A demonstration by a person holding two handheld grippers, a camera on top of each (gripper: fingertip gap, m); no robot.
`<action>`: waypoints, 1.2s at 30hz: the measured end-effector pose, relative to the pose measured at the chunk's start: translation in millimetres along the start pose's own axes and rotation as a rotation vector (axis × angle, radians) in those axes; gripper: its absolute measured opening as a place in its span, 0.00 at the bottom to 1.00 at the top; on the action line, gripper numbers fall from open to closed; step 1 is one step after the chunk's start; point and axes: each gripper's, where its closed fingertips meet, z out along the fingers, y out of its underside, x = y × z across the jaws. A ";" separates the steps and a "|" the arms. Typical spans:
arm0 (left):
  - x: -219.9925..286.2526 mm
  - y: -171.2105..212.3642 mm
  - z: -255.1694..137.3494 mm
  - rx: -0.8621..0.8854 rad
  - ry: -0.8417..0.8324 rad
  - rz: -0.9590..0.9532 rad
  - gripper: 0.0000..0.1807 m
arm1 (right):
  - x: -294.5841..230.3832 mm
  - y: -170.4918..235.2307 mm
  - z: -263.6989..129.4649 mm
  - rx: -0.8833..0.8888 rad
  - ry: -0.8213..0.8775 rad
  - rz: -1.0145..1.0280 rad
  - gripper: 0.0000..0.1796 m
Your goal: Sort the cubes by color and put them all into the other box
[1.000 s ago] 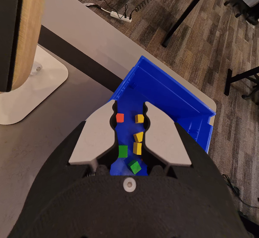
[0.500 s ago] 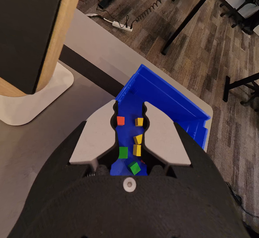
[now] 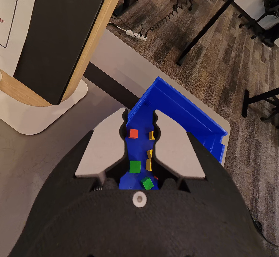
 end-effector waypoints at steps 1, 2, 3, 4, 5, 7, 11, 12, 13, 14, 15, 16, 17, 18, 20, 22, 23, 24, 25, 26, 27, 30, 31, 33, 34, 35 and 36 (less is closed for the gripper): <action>0.4 2.7 4.0 -0.018 0.015 -0.010 0.26 | 0.1 -0.1 0.3 0.001 -0.001 0.001 0.18; -0.3 2.6 6.4 -0.020 0.018 -0.012 0.26 | -0.1 -0.1 0.8 0.000 -0.003 0.000 0.18; -1.1 2.6 8.3 -0.025 0.010 0.002 0.24 | -0.4 0.1 1.6 -0.002 -0.004 -0.001 0.17; 1.5 1.8 9.9 -0.033 0.027 0.004 0.18 | -0.7 0.2 2.4 -0.004 -0.005 -0.002 0.17; 5.5 0.4 11.7 -0.039 0.055 0.004 0.13 | -1.5 0.2 3.2 -0.005 -0.006 -0.004 0.17; 4.6 1.4 13.0 -0.055 0.043 0.010 0.13 | -2.9 0.0 4.0 -0.008 -0.008 -0.008 0.17; 5.3 2.5 4.1 -0.006 0.033 -0.039 0.13 | -7.1 -4.3 0.0 0.006 -0.014 -0.020 0.17; 4.4 1.2 -3.4 0.045 0.023 -0.072 0.13 | -9.7 -8.1 -2.9 0.021 -0.021 -0.031 0.17; 1.4 0.7 -13.4 0.106 -0.001 -0.114 0.13 | -13.3 -13.4 -7.0 0.044 -0.029 -0.045 0.16; -0.7 1.0 -25.3 0.171 -0.021 -0.157 0.13 | -18.7 -20.7 -12.7 0.076 -0.045 -0.055 0.16; -4.0 0.9 -40.2 0.247 -0.060 -0.196 0.13 | -26.7 -30.2 -20.4 0.118 -0.074 -0.064 0.15; -4.9 -1.5 -58.0 0.343 -0.089 -0.240 0.13 | -35.9 -41.2 -29.9 0.168 -0.102 -0.081 0.15; -1.5 -7.7 -78.3 0.460 -0.094 -0.271 0.13 | -46.1 -52.2 -40.5 0.217 -0.126 -0.104 0.15; 3.9 -14.2 -99.9 0.575 -0.096 -0.290 0.12 | -58.8 -62.9 -51.8 0.266 -0.155 -0.142 0.16; 20.4 -32.4 -148.5 0.848 -0.042 -0.317 0.12 | -86.4 -82.8 -75.4 0.368 -0.191 -0.237 0.18; 43.3 -53.1 -193.1 1.089 0.037 -0.283 0.12 | -122.6 -97.9 -96.3 0.457 -0.247 -0.343 0.22; 56.1 -64.6 -213.7 1.203 0.094 -0.258 0.12 | -142.0 -103.9 -104.6 0.500 -0.264 -0.402 0.23; 69.1 -76.3 -232.4 1.302 0.161 -0.232 0.12 | -163.9 -107.9 -112.3 0.545 -0.287 -0.475 0.24; 79.8 -86.5 -249.6 1.392 0.214 -0.209 0.12 | -187.2 -110.5 -119.0 0.592 -0.309 -0.552 0.25; 90.7 -95.6 -266.5 1.481 0.275 -0.178 0.12 | -210.1 -111.6 -124.3 0.637 -0.326 -0.625 0.25; 101.5 -103.2 -280.8 1.555 0.343 -0.143 0.12 | -233.4 -110.1 -128.1 0.674 -0.347 -0.701 0.26; 125.1 -121.8 -308.8 1.690 0.494 -0.070 0.12 | -290.5 -100.4 -133.0 0.761 -0.372 -0.890 0.28; 130.7 -128.7 -313.0 1.703 0.524 -0.059 0.12 | -305.2 -96.4 -134.6 0.784 -0.391 -0.927 0.28; 146.5 -139.4 -326.2 1.756 0.610 0.000 0.12 | -323.9 -93.4 -137.5 0.844 -0.386 -0.971 0.27; 152.4 -146.2 -329.3 1.758 0.622 0.019 0.12 | -329.5 -91.7 -136.5 0.852 -0.377 -0.991 0.27; 159.0 -151.1 -334.8 1.773 0.645 0.045 0.12 | -334.2 -89.7 -135.6 0.856 -0.378 -1.005 0.27; 164.5 -155.6 -340.3 1.788 0.675 0.065 0.12 | -339.1 -87.4 -135.3 0.861 -0.395 -1.013 0.26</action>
